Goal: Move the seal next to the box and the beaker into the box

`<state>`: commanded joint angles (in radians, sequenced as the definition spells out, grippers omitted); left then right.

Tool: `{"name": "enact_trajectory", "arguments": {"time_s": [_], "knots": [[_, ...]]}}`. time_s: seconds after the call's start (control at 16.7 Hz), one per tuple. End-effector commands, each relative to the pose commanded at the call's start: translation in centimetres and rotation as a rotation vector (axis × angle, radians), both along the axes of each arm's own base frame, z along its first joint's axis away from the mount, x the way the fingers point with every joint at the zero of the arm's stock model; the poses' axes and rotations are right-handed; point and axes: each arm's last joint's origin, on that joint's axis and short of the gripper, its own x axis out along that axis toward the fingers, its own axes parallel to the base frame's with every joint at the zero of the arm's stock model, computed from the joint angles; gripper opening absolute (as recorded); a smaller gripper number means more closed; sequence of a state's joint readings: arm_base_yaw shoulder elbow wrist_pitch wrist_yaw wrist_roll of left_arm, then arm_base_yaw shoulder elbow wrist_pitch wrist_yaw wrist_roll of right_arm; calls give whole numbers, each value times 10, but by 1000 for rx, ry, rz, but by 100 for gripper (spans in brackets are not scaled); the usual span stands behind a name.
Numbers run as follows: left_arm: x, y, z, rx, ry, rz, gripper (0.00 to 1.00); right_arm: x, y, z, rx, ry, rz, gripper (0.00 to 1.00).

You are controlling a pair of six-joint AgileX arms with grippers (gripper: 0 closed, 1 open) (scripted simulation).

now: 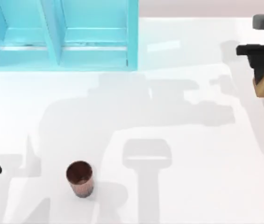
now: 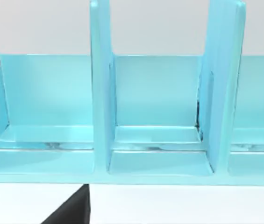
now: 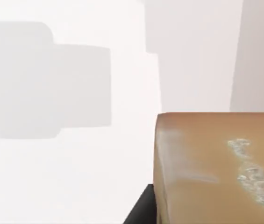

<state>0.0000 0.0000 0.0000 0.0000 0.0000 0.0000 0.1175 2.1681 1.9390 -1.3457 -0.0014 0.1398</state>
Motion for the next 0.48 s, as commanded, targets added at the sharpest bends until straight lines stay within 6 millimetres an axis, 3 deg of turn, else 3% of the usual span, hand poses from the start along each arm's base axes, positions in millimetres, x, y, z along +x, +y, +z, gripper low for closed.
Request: {"name": "enact_trajectory", "arguments": {"time_s": [0.12, 0.48], "knots": [[0, 0, 0, 0, 0, 0, 100, -2, -10, 10, 1, -5, -1, 0], [0, 0, 0, 0, 0, 0, 100, -10, -4, 14, 0, -8, 8, 0]]}}
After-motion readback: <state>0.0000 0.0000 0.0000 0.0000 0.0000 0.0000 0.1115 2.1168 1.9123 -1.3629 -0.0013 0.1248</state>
